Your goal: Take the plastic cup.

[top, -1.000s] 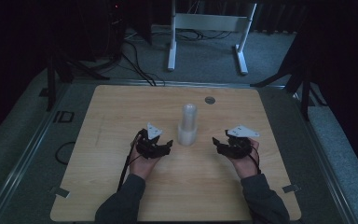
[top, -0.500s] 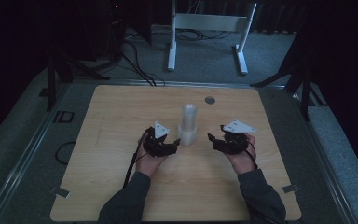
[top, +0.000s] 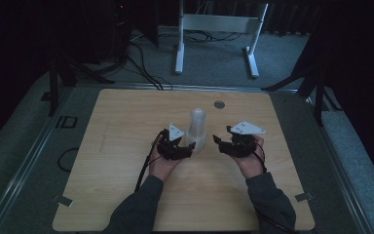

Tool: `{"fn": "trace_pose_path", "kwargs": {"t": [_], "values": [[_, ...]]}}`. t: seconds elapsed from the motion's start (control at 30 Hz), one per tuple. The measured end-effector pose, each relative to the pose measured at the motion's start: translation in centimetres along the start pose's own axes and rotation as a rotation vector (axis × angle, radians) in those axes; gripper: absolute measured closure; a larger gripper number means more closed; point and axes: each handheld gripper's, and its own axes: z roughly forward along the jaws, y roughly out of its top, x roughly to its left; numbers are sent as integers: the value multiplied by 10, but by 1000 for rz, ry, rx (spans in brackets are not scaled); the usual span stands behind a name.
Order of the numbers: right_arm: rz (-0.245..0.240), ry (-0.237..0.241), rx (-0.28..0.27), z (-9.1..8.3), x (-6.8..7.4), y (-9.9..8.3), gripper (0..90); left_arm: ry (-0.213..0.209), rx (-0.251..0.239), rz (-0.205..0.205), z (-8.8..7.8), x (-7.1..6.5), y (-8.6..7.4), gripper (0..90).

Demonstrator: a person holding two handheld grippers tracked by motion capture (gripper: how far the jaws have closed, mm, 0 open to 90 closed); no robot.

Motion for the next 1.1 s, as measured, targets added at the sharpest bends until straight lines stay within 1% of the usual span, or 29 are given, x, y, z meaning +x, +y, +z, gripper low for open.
{"fn": "trace_pose_path", "kwargs": {"t": [0.03,0.13,0.27,0.33,0.57,0.6,0.8,1.07,1.1], "values": [[-3,2,-2,1,0,1,342,7,-6,2,1,-1,0,292],[-3,8,0,2,2,4,327,5,-9,8,3,-2,2,283],[-9,15,1,4,3,7,320,1,-10,4,5,-2,4,272],[-12,18,-1,5,5,10,312,-6,-14,-5,8,-3,7,257],[-18,18,-7,6,6,13,301,-5,-11,4,13,-3,8,242],[-13,19,-11,7,6,14,295,3,-18,6,13,-4,8,242],[-3,29,-18,10,8,18,289,-3,-22,0,17,-6,9,238],[5,49,-30,16,12,26,286,3,-25,3,21,-7,10,227],[9,59,-37,19,14,29,287,9,-36,-3,22,-8,9,226]]}}
